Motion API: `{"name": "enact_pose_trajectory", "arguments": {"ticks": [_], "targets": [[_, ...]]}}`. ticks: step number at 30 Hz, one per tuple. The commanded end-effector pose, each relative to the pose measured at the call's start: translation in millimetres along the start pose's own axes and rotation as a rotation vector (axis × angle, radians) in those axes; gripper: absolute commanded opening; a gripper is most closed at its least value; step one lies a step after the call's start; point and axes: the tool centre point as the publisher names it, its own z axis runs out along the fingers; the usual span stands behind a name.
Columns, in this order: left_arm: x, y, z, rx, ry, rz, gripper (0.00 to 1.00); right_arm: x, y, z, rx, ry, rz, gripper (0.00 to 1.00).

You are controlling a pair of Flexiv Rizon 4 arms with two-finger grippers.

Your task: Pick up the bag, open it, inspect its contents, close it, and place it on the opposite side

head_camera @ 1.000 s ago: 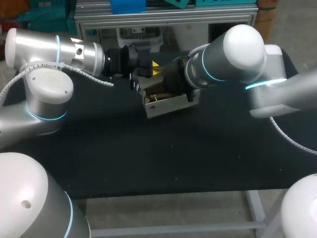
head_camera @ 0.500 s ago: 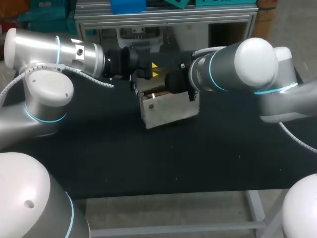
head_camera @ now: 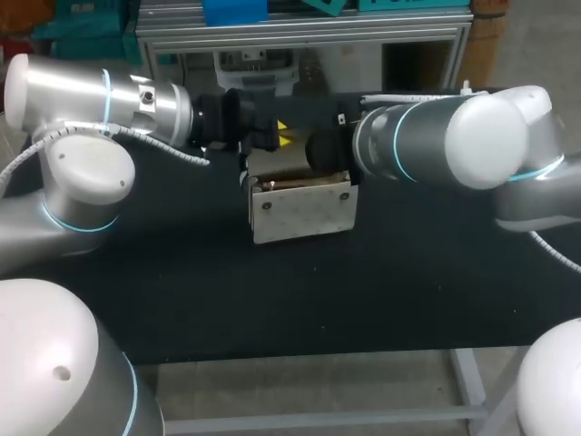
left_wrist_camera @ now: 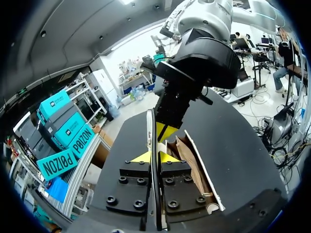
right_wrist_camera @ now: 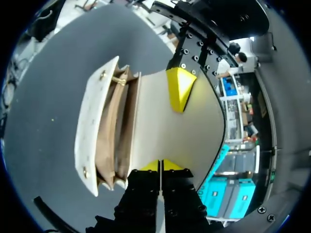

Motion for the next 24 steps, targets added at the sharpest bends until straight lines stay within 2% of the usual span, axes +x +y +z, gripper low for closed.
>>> {"name": "enact_pose_trajectory", "arguments": {"ticks": [1, 7, 15, 20, 24], "targets": [[-1.3, -6.9, -5.1, -0.021, 0.035, -0.039, 0.00, 4.1, 0.4, -25.2, 0.012, -0.043, -0.003, 0.00], [-1.7, 5.8, 2.9, -0.003, 0.128, -0.131, 0.00, 10.6, -1.2, -51.1, 0.016, -0.074, 0.020, 0.00], [-13.7, 57.1, 29.1, 0.035, 0.186, -0.206, 0.00, 26.9, 0.3, -75.3, 0.047, -0.108, 0.025, 0.00], [-19.3, 82.1, 37.1, 0.072, 0.176, -0.204, 0.00, 40.4, 3.2, -80.6, 0.062, -0.136, 0.019, 0.00], [-16.8, 97.3, 41.0, 0.090, 0.180, -0.146, 0.00, 55.3, 2.3, -74.5, 0.059, -0.146, 0.031, 0.00]]}}
